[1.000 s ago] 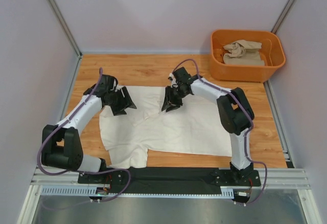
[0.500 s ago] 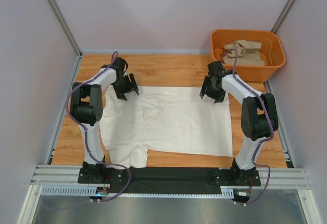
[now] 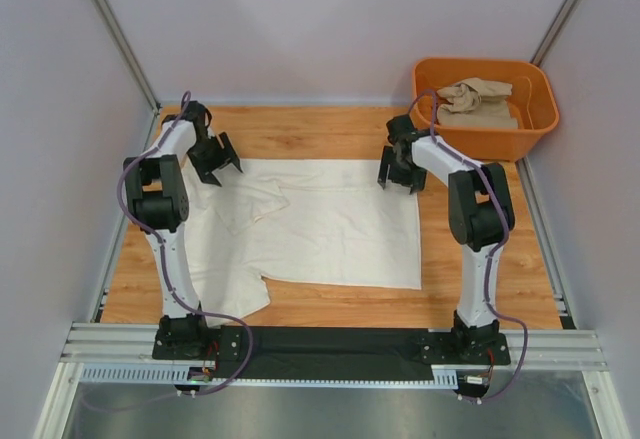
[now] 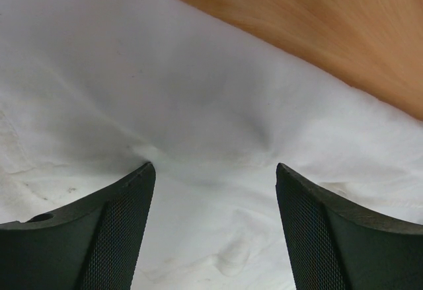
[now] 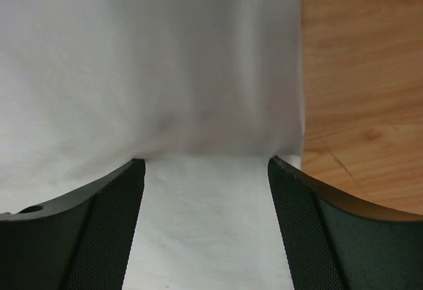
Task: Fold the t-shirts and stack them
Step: Fold the tshirt
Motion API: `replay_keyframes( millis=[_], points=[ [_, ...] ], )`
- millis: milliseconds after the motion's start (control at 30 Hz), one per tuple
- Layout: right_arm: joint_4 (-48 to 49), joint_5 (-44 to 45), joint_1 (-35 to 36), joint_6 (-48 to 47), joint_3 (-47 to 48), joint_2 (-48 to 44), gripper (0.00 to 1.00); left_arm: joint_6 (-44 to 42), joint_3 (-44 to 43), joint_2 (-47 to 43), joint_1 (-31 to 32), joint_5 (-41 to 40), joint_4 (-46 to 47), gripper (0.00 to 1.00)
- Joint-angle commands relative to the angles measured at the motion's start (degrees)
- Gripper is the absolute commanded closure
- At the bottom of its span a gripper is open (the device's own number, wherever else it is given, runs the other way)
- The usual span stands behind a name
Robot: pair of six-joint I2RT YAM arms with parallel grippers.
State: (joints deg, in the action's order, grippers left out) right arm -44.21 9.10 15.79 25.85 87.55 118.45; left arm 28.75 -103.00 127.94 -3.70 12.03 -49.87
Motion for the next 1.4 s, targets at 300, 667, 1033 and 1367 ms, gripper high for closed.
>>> replay_keyframes(
  millis=[300,667,1033,1367],
  points=[
    [-5.9,4.6,1.9,-3.4,33.4,21.9,0.23,-1.7,-8.3,8.3,-3.2,6.9,3.4,0.19],
    [-7.3,5.3,1.3,-7.9,34.5,18.5,0.23,0.4,-13.4,7.6,-3.4,6.9,3.0,0.19],
    [-5.5,-2.3,-2.0,2.0,26.0,5.7,0.36,-1.6,7.2,-17.3,-2.4,4.0,6.9,0.22],
    [4.5,2.1,-2.4,16.0,19.6,7.9,0.50,0.0,23.7,-22.6,1.1,8.9,13.2,0.33]
  ],
)
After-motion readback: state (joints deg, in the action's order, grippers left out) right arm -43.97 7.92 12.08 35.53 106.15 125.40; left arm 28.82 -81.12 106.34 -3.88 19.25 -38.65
